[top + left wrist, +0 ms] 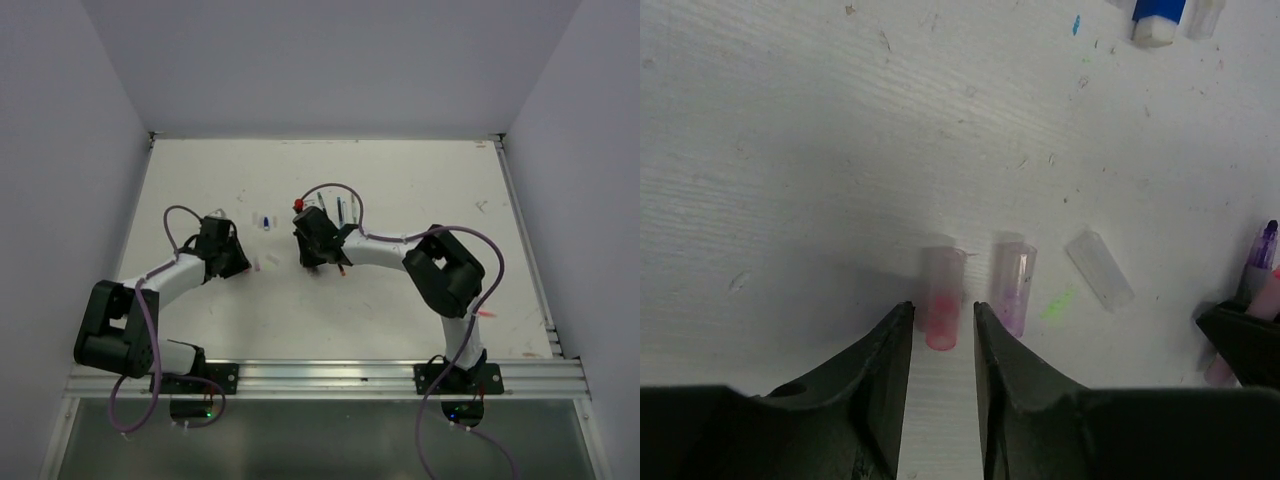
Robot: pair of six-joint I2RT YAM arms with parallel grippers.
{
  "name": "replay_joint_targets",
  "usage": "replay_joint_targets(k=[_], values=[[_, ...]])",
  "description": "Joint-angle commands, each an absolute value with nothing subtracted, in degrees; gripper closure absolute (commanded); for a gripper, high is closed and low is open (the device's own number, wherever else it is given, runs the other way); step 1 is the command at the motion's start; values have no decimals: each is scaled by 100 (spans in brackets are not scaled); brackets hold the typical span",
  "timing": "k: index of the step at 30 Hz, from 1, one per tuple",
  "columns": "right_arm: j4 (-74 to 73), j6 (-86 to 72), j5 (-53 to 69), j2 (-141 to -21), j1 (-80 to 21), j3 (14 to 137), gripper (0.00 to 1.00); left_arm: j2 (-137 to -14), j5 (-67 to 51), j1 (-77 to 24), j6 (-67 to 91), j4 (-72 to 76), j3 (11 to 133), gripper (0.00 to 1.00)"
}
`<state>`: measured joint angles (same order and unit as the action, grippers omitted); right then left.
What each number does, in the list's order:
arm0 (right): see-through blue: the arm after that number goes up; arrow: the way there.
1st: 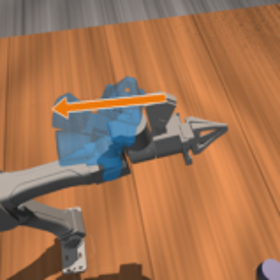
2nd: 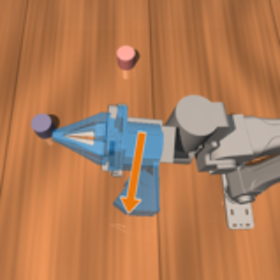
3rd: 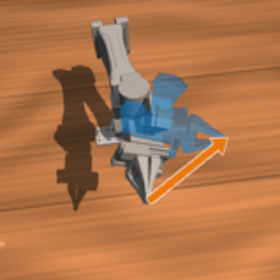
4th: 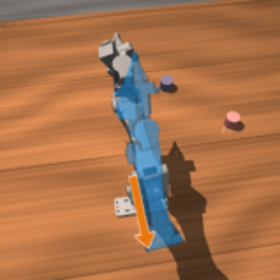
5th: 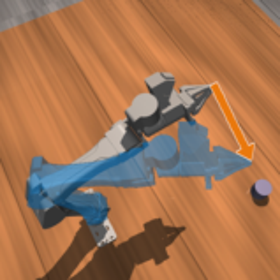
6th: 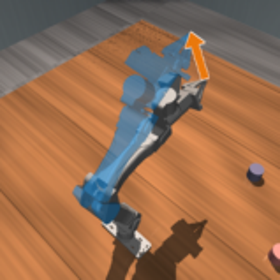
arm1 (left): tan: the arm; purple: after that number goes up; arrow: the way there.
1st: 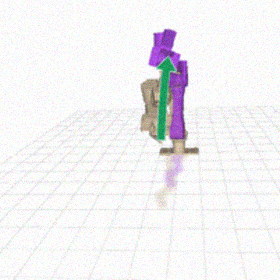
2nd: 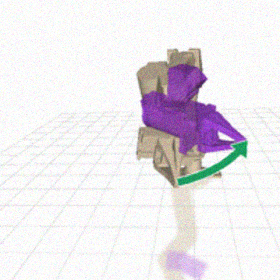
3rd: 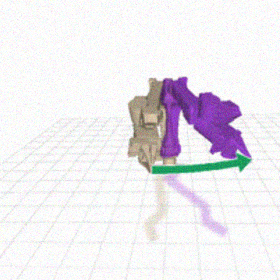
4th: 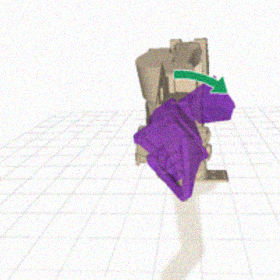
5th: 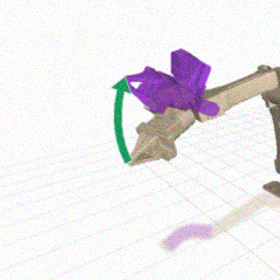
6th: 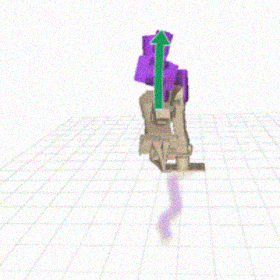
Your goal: Open the pen caps
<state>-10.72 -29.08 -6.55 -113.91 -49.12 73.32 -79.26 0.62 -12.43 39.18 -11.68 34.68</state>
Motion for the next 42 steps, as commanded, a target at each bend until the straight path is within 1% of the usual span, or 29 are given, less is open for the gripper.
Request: replay_joint_targets(k=[1, 2, 4, 5, 10, 15, 22, 24, 28, 29, 30, 33, 35, 38, 39, 40, 42], values=[[-975, -2935, -905, -11522, -4957, 7585, 98, -7980, 26, -1213, 3823, -879, 3349, 65], [-993, -2936, -923, -11540, -4966, 7611, 97, -7989, 26, -1213, 3823, -870, 3314, 62], [-1072, -2936, -1019, -11566, -4975, 7646, 94, -7998, 26, -1213, 3832, -817, 3287, 60], [-1098, -2936, -1063, -11566, -4983, 7655, 90, -8007, 26, -1213, 3841, -809, 3278, 60], [-1143, -2857, -1116, -11593, -5001, 7682, 84, -7972, 26, -1213, 3850, -756, 3234, 59], [-1090, -2699, -1142, -11601, -5001, 7743, 73, -7805, 149, -1213, 3797, -870, 3243, 57], [-1116, -2540, -1213, -11435, -5001, 7971, 65, -7287, 457, -1213, 3727, -1063, 3234, 50], [-1186, -2505, -1283, -11233, -5010, 8050, 64, -7199, 545, -1213, 3718, -1107, 3243, 48], [-1344, -2514, -1555, -10531, -4992, 8060, 62, -6892, 580, -1222, 3648, -1230, 3252, 48], [-1536, -2522, -1686, -10399, -4983, 8077, 57, -6830, 580, -1230, 3630, -1248, 3261, 48], [-1669, -2557, -1957, -10154, -4957, 8138, 55, -6742, 597, -1239, 3612, -1265, 3261, 48], [-2406, -2933, -2171, -9749, -4651, 8253, 53, -6399, 650, -1248, 3577, -1415, 3296, 48], [-2950, -3268, -2145, -9494, -4211, 8183, 53, -6101, 589, -1248, 3560, -1503, 3305, 48], [-3505, -3796, -2232, -8817, -3579, 7771, 53, -5609, 335, -1283, 3595, -1521, 3278, 47], [-3585, -3988, -2276, -8624, -3438, 7430, 53, -5494, 264, -1309, 3612, -1503, 3244, 46], [-3656, -4060, -2381, -8178, -3132, 7235, 48, -5319, 194, -1362, 3638, -1503, 3226, 45], [-3867, -4271, -2435, -7807, -2779, 6683, 41, -5186, 27, -1441, 3656, -1485, 3226, 45]])
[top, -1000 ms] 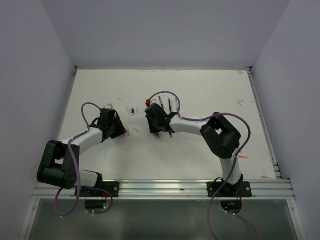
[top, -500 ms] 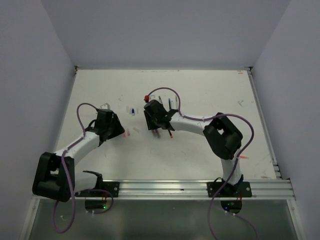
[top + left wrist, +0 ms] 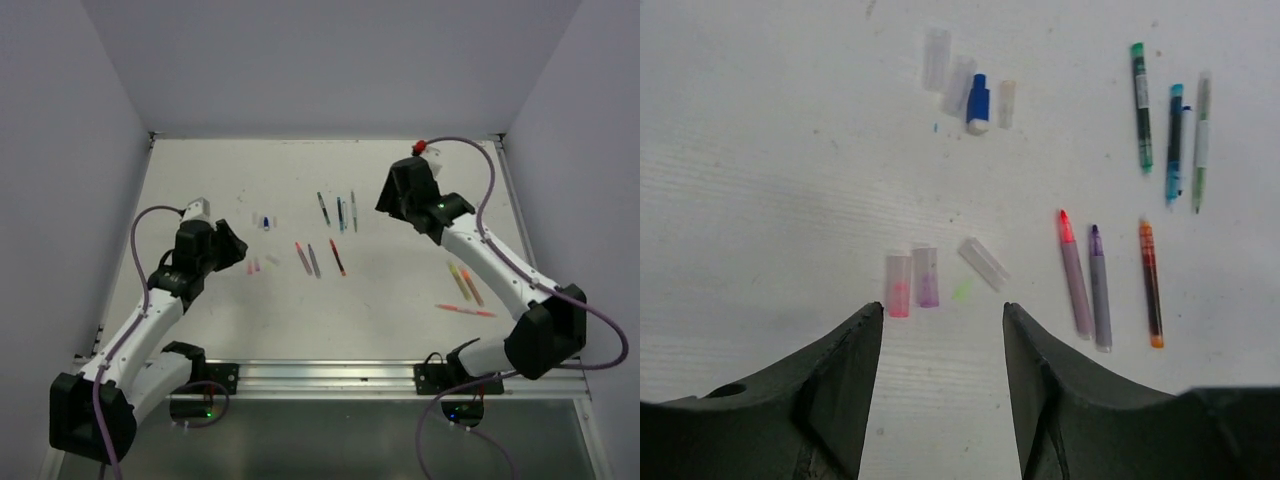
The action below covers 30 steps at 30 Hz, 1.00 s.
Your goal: Open the pen caps
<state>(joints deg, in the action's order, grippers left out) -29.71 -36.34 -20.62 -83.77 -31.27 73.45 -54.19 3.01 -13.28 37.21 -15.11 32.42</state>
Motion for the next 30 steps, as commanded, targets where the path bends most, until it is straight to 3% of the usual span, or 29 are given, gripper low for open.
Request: replay_joint_targets(k=[1, 7, 17, 18, 21, 22, 30], values=[[-3919, -4315, -2356, -7657, -2368, 6514, 38, -5159, -104, -1537, 3674, -1477, 3226, 45], [-4051, -4588, -1354, -7119, -777, 5476, 38, -5150, -404, -1985, 3744, -1257, 3182, 45], [-4377, -2331, -1653, -7567, 272, 5397, 37, -5405, -843, -2408, 3744, -730, 3006, 44], [-4342, -2242, -1591, -7524, 368, 5353, 37, -5475, -887, -2417, 3718, -651, 2997, 44], [-4149, -2066, -1617, -7410, 500, 5160, 21, -5598, -975, -2434, 3700, -510, 2962, 44], [-4053, -2039, -1591, -7418, 527, 5133, 21, -5616, -1019, -2426, 3700, -458, 2945, 44], [-3929, -2022, -1512, -8270, 668, 5221, 32, -5792, -1143, -2435, 3683, -237, 2944, 44]])
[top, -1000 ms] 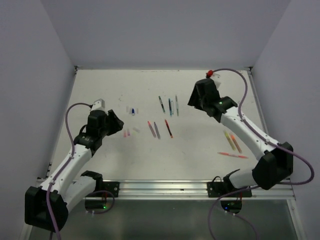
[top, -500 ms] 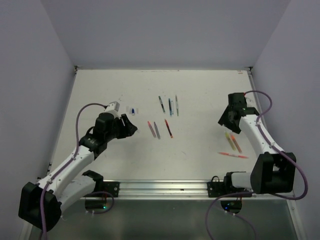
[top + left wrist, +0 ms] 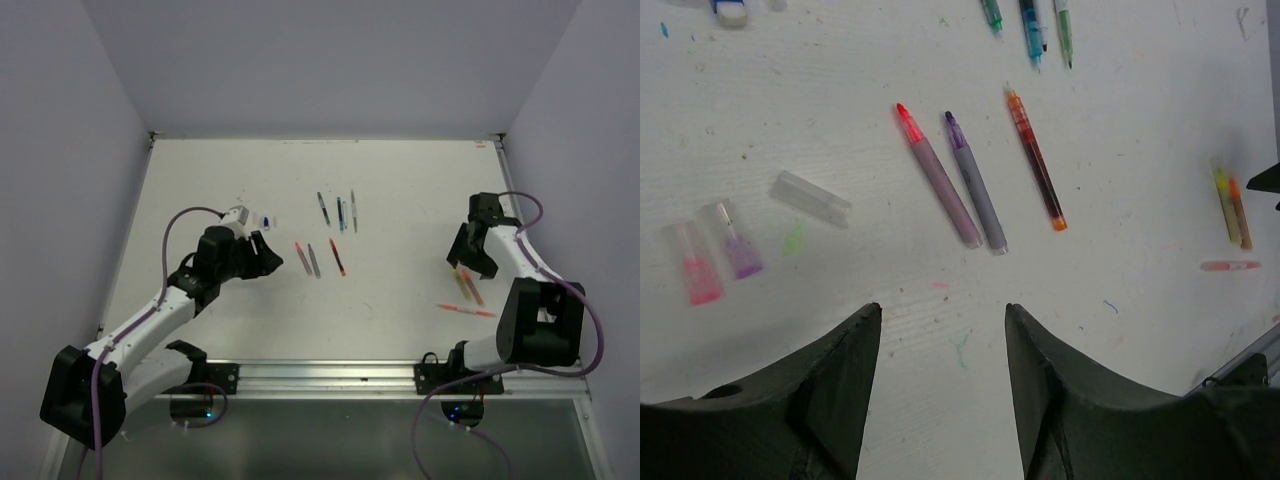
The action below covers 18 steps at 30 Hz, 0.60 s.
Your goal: Open the pen caps
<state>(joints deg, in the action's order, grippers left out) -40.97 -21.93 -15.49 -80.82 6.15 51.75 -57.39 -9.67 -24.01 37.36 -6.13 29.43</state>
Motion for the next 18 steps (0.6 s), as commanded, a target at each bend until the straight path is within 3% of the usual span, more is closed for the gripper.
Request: replay_joint_targets(k=[1, 18], values=[[-3842, -2030, -1494, -8297, 677, 5195, 32, -5801, -1143, -2435, 3674, -229, 2953, 44], [-3577, -1969, -1397, -8824, 931, 5177, 39, -6021, -1160, -2435, 3595, -158, 2953, 43]])
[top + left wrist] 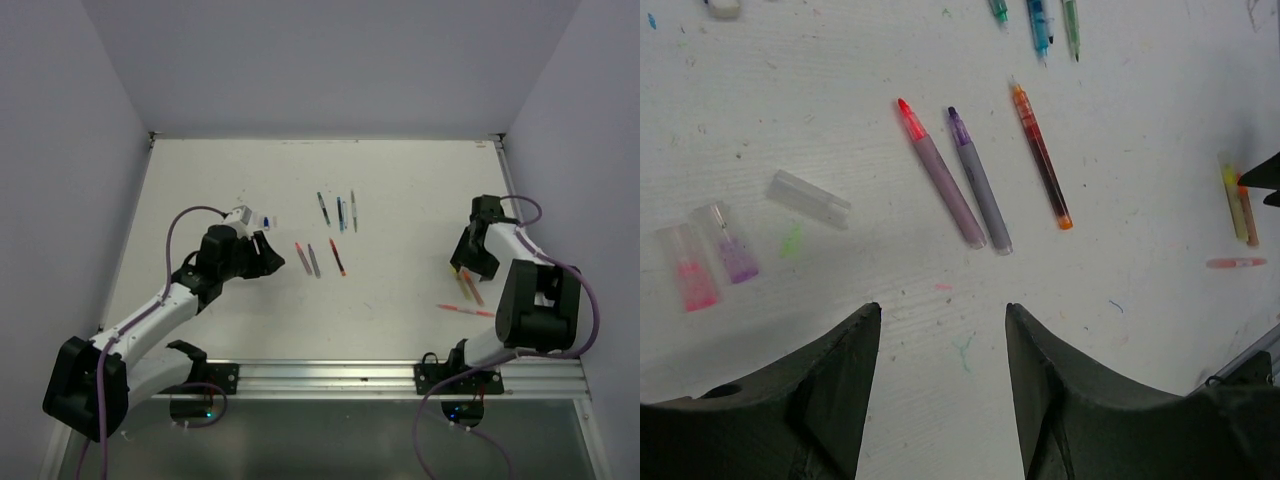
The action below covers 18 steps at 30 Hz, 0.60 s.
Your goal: Open the pen caps
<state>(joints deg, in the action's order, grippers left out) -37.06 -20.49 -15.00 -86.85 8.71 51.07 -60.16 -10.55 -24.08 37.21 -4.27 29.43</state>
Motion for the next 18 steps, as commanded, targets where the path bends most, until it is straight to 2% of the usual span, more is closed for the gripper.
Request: replay_joint_targets(k=[1, 14, 18], values=[[-3551, -1960, -1345, -8885, 940, 5177, 39, -6029, -1160, -2435, 3595, -167, 2962, 43], [-3428, -1846, -1266, -9343, 958, 5326, 41, -6152, -1178, -2434, 3551, -97, 2997, 43], [-3384, -1811, -1152, -9448, 949, 5344, 49, -6187, -1178, -2426, 3533, -97, 2971, 43]])
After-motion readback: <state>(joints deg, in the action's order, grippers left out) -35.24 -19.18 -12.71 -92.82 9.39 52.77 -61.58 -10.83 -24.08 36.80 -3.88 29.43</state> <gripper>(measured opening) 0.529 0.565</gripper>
